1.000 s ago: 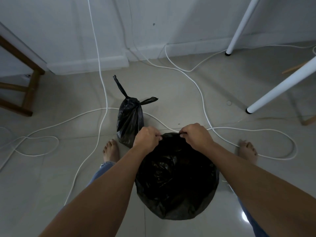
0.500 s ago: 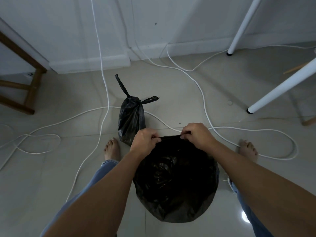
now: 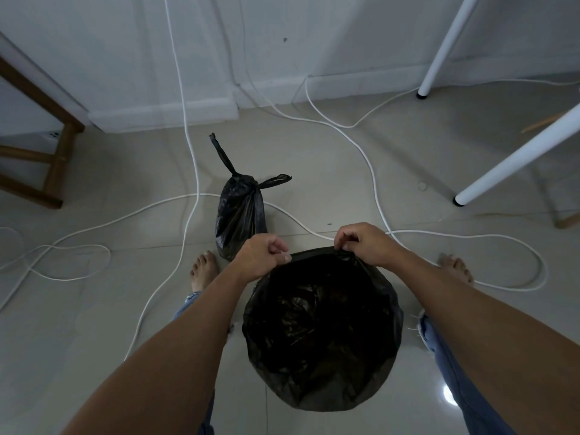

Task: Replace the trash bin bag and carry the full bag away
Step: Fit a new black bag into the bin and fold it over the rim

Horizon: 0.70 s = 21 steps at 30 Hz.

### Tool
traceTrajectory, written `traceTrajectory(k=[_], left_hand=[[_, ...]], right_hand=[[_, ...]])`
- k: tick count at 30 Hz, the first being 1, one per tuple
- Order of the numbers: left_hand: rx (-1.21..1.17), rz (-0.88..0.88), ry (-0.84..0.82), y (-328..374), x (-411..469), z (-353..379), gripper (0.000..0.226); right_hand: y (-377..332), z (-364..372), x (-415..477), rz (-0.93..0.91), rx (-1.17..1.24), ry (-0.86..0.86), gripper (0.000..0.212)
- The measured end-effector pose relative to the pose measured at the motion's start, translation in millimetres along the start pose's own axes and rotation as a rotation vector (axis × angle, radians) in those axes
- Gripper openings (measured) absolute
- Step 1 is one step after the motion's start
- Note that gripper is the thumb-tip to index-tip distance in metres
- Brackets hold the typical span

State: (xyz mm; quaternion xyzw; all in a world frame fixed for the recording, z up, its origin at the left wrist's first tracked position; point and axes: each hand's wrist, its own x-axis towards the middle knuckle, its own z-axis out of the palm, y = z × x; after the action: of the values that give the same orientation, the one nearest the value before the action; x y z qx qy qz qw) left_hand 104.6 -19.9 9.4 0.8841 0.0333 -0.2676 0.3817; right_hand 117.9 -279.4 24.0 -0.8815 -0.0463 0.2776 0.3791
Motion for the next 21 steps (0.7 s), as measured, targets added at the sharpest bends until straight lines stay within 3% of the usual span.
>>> traceTrajectory(k=[6,14,21], left_hand=[[0.068,-0.007,0.053,-3.0,-1.5,2.1,0.005],[-0.24,-0.006,0.056,-5.2,-7.2,5.5,0.023],[-0.115,-0.031,0.034,-4.9,-7.2,4.3,0.027]], right_hand=[[2.2,2.4,0.5,0.051,-0.023,0.008,0.027],[2.5,7.3,4.5,0.103,0.006,0.031,0.029],[0.7,10.7,5.8,0.155,0.032,0.028,0.019]])
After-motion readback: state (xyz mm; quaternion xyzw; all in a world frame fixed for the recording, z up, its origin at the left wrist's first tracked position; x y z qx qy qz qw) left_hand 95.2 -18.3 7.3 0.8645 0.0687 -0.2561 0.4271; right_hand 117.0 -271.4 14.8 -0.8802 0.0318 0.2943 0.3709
